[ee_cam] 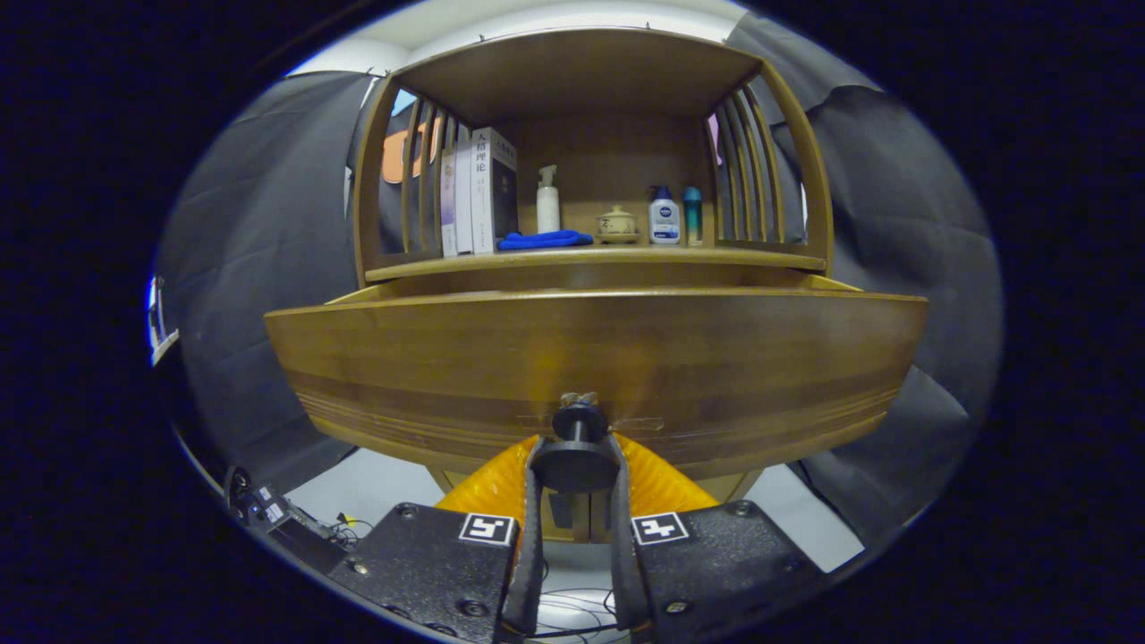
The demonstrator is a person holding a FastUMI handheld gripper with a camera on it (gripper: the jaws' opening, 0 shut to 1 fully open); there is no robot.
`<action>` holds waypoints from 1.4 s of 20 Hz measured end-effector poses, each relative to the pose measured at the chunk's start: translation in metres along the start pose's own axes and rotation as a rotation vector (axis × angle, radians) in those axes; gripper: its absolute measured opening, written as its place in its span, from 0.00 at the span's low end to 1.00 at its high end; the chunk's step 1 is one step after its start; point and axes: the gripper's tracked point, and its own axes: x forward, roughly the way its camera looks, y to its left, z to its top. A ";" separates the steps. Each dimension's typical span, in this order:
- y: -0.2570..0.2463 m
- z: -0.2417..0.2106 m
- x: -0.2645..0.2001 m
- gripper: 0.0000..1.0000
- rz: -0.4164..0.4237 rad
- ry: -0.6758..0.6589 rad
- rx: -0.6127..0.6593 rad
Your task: Pull open the drawer, take out the items inside it, and place them on the countertop above the cabinet.
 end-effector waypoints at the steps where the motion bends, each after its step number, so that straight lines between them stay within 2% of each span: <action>1: 0.000 -0.001 -0.002 0.35 0.000 -0.001 0.000; 18: 0.006 -0.031 -0.055 0.35 0.036 0.020 0.000; 20: 0.002 -0.050 -0.069 0.34 0.017 0.043 -0.011; 23: -0.003 -0.068 -0.084 0.09 -0.002 0.020 -0.087; 28: 0.001 -0.020 -0.093 0.12 0.052 -0.036 -0.055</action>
